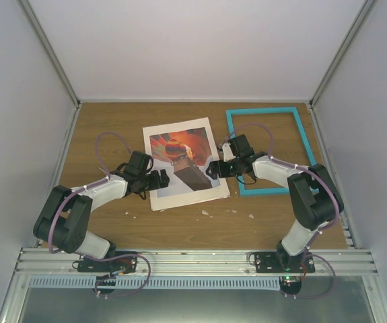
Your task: Take the photo out of the frame
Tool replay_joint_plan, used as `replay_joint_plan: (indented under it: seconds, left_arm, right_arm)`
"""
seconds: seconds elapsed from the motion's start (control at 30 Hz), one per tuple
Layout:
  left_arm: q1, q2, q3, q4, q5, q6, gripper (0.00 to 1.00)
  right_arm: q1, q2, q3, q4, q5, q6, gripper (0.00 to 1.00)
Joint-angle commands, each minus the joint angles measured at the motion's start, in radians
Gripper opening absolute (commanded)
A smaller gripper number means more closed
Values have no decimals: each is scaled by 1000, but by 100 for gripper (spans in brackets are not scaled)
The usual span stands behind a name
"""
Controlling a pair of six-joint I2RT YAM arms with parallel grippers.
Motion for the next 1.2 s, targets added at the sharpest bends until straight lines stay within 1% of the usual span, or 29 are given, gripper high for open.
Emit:
replay_joint_plan:
  seconds: [0.0,0.37,0.7,0.9,1.17]
  left_arm:
    - [-11,11,6,35,10,-9,99]
    - [-3,-5,-1,55,24,-33,99]
    - [49,-7,2,68,36,-36,99]
    - [75,18,35,78,53,-32,99]
    - [113,59,109,65,15,-6,99]
  right_arm:
    - [11,-22,19,16,-47,7,83]
    - [8,22,16,81,-139,26,82]
    - [-11,68,23,134,-232,39,82]
    - [-12,106,67,134,-248,36,82]
    - [-14,169,138,128,-234,28,82]
